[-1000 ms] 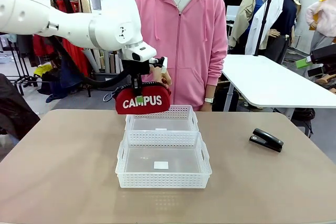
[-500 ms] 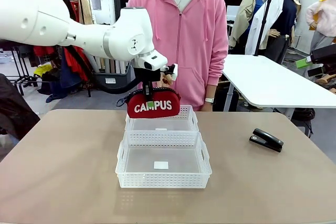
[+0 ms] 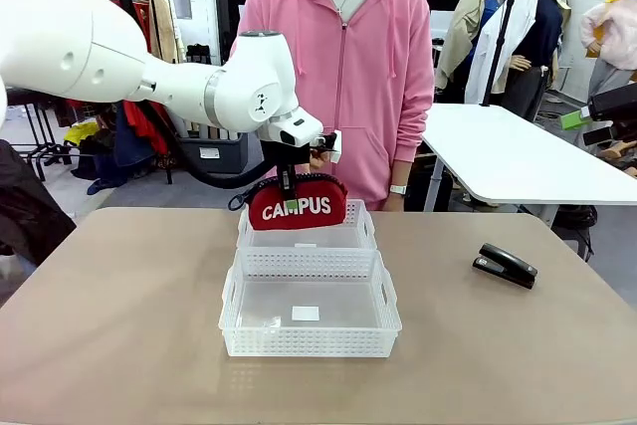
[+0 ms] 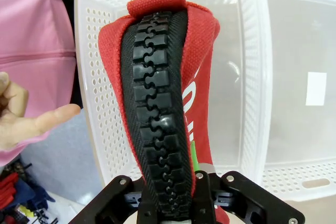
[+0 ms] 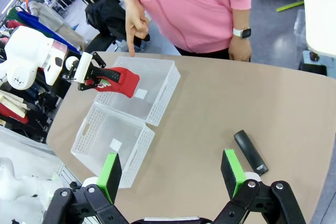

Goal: Distribute items into two baskets.
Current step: Place the picked Pencil pouch into the Organizing basket as instructed by the person, then pick up the Stapler that the person points to.

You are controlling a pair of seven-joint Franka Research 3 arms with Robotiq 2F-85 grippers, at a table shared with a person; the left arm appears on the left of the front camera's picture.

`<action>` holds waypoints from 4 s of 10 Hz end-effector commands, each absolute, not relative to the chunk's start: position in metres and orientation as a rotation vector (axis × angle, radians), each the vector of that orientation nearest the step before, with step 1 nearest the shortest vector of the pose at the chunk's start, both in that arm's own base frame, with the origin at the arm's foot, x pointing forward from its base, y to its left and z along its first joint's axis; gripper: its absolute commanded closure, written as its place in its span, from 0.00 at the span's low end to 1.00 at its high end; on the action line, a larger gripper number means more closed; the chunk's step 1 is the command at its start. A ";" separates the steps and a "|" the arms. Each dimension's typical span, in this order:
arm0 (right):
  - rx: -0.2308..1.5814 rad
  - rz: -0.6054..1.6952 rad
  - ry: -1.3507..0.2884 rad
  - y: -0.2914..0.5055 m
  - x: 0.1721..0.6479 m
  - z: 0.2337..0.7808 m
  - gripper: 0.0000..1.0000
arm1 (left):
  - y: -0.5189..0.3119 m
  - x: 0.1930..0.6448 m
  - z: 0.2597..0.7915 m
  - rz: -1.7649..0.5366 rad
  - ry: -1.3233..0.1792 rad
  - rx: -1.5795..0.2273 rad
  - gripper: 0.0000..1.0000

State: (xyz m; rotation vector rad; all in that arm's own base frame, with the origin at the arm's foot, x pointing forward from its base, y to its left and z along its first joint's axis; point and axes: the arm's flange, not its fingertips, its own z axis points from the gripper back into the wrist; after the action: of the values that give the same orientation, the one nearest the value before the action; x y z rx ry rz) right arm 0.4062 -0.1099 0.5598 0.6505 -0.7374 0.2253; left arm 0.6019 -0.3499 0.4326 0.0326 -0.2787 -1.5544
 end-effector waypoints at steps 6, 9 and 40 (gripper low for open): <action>0.667 0.230 -0.749 -0.110 0.407 0.561 0.00 | -0.353 0.612 0.394 -1.588 -0.274 0.031 1.00; 0.667 0.230 -0.749 -0.110 0.407 0.561 0.00 | -0.355 0.617 0.381 -1.604 -0.256 0.016 1.00; 0.667 0.230 -0.749 -0.110 0.407 0.561 0.00 | -0.368 0.605 0.437 -1.627 -0.247 0.014 0.03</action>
State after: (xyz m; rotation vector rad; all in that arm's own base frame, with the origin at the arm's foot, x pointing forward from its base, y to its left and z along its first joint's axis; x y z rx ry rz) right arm 0.4062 -0.1099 0.5597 0.6505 -0.7371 0.2252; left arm 0.6064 -0.3685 0.4354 0.0194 -0.2368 -1.6357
